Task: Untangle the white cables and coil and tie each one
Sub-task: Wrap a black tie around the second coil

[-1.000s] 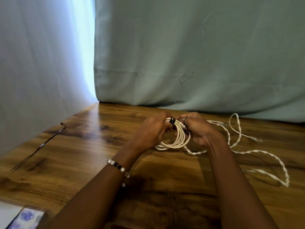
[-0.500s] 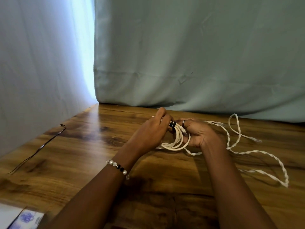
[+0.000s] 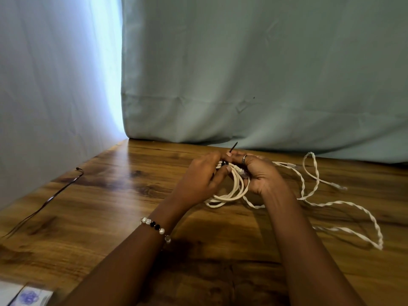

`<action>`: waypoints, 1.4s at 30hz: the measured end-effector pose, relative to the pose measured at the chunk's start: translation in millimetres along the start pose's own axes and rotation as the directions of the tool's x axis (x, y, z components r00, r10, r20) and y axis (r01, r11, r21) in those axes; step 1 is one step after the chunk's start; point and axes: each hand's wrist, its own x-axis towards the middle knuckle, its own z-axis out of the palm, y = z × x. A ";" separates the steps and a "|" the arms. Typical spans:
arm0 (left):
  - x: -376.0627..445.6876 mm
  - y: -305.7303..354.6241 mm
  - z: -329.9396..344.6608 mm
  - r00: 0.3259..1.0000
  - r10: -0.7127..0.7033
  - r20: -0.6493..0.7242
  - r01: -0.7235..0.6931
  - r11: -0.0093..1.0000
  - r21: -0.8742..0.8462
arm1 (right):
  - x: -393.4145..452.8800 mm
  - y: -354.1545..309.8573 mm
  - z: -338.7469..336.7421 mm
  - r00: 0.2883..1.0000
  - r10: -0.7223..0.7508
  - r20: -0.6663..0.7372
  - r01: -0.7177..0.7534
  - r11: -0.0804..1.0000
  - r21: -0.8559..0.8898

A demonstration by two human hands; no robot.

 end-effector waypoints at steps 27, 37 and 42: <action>0.9 -12.3 -8.0 0.972 -0.227 0.057 0.233 0.962 -0.142 | -8.0 -17.1 -8.3 0.516 -0.677 0.524 0.722 0.015 -0.692; 0.6 -17.2 -7.2 0.941 -0.321 0.110 0.338 0.916 -0.218 | -6.7 -18.0 -8.6 0.432 -0.604 0.670 0.671 -0.281 -0.686; 0.4 -18.9 -6.6 0.927 -0.356 0.117 0.374 0.896 -0.240 | -5.7 -15.7 -5.8 0.437 -0.591 0.678 0.663 -0.299 -0.687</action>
